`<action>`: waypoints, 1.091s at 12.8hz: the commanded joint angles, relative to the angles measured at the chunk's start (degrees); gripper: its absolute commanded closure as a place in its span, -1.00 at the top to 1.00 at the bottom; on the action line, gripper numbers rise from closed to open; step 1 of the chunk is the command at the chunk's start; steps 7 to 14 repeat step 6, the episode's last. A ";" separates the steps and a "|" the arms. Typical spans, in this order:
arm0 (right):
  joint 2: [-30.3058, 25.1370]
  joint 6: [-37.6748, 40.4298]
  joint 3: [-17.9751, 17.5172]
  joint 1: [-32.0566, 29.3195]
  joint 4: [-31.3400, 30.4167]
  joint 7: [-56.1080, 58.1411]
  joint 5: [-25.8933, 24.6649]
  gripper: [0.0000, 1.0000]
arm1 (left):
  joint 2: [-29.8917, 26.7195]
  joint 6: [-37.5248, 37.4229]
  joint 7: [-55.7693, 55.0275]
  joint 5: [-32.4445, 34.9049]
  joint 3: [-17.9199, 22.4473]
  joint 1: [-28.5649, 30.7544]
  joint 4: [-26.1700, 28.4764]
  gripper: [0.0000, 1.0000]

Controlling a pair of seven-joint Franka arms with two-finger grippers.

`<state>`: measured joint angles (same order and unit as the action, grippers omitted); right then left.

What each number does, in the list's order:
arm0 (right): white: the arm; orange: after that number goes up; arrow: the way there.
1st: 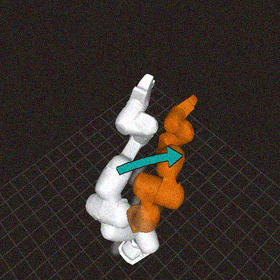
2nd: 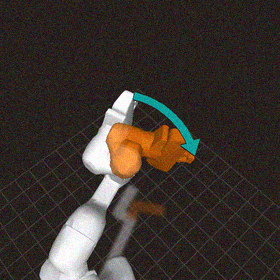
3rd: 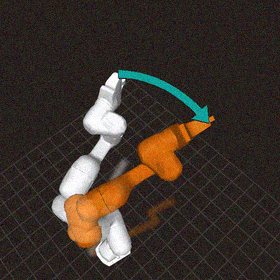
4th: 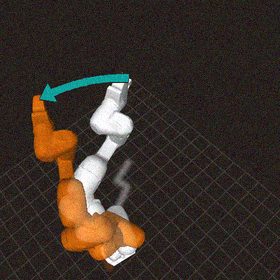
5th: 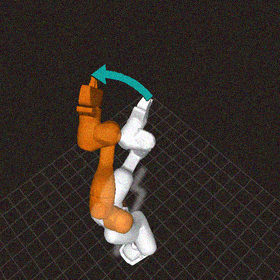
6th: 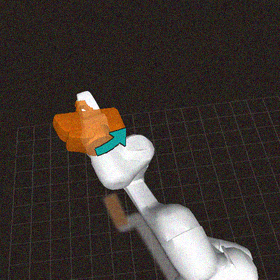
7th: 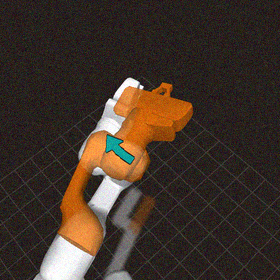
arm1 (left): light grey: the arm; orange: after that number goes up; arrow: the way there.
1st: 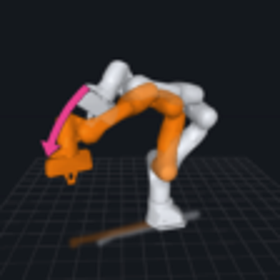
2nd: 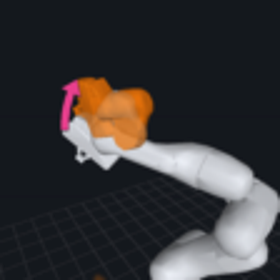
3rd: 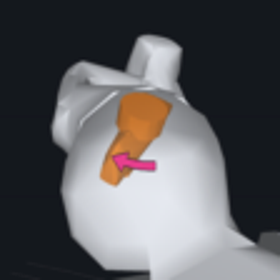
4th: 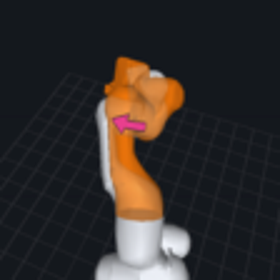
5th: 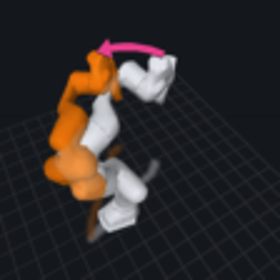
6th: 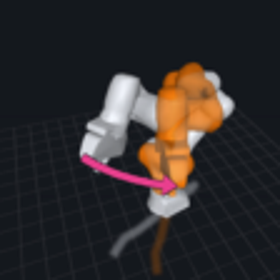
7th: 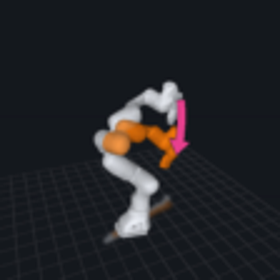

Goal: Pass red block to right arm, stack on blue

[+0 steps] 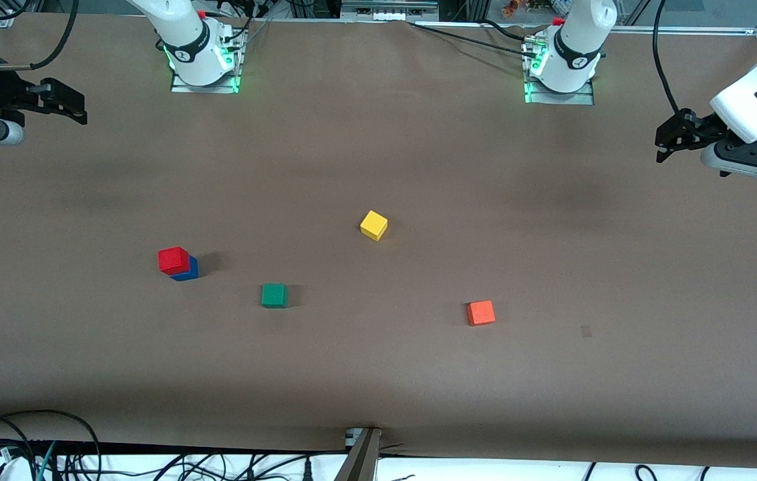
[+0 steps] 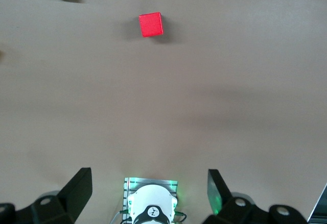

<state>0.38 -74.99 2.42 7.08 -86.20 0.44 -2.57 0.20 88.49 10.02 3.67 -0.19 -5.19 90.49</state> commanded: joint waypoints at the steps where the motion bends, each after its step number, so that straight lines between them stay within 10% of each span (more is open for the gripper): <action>1: 0.23 1.25 -0.14 -0.31 1.21 -0.35 -0.50 1.00 | 1.03 -0.86 0.17 -0.42 -0.07 0.01 -1.80 1.00; 14: 0.23 0.99 -0.05 -0.31 1.21 -0.35 -0.50 1.00 | 1.03 -0.95 0.35 -0.42 -0.07 -0.08 -1.80 1.00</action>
